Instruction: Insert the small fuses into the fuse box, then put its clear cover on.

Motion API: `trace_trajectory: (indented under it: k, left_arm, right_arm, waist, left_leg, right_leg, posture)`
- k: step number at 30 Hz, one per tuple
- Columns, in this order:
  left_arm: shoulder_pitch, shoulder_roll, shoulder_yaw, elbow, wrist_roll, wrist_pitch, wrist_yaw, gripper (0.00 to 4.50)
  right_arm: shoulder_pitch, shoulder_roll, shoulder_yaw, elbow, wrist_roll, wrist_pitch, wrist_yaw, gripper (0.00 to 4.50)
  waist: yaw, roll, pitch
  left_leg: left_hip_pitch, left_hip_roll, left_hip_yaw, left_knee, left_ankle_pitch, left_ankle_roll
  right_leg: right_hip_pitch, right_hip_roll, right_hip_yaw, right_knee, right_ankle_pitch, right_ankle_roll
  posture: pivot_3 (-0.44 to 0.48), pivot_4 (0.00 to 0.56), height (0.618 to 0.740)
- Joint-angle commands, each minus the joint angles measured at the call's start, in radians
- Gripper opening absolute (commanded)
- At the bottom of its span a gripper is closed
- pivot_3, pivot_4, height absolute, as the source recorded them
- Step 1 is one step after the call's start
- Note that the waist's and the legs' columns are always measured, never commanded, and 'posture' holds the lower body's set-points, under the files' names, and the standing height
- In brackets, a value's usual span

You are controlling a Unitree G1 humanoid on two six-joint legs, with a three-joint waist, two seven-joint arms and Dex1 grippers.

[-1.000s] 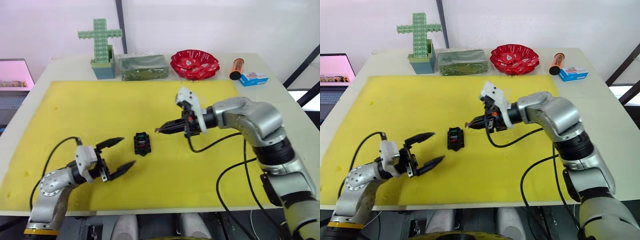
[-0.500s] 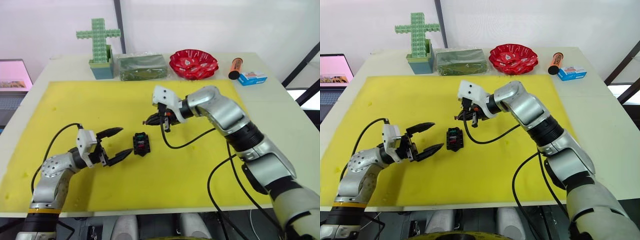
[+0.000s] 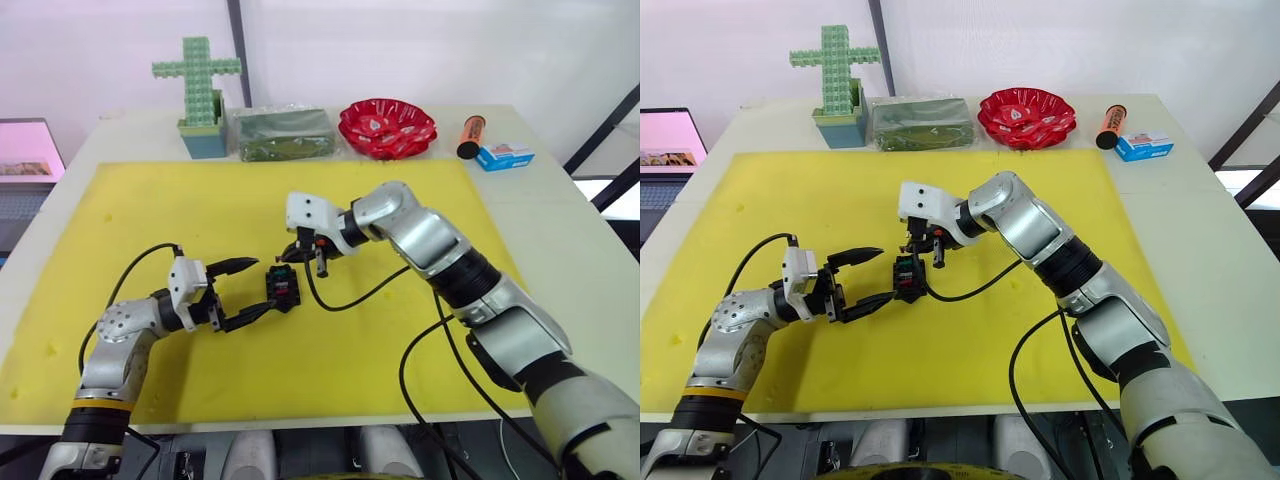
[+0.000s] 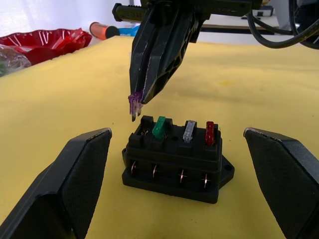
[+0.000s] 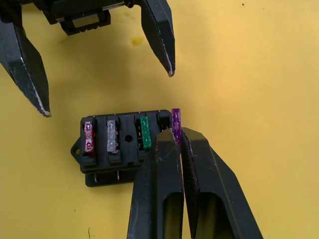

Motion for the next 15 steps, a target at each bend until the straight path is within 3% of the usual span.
trace_trajectory:
  k: [1, 15]
  left_arm:
    - [-0.007, 0.001, 0.009, -0.017, 0.001, -0.016, -0.003, 4.50]
    - [0.019, 0.001, 0.012, -0.031, 0.008, -0.028, -0.006, 4.50]
  right_arm:
    - [-0.019, 0.012, -0.019, -0.028, -0.009, -0.009, 0.016, 0.01]
    - [-0.008, 0.028, -0.015, -0.018, -0.046, -0.027, 0.024, 0.01]
  waist:
    - [0.000, 0.000, 0.000]
    - [0.000, 0.000, 0.000]
  left_leg:
    - [0.000, 0.000, 0.000, 0.000, 0.000, 0.000]
    - [0.000, 0.000, 0.000, 0.000, 0.000, 0.000]
  right_leg:
    - [0.000, 0.000, 0.000, 0.000, 0.000, 0.000]
    - [0.000, 0.000, 0.000, 0.000, 0.000, 0.000]
  posture:
    - [0.000, 0.150, 0.740]
    - [0.000, 0.150, 0.740]
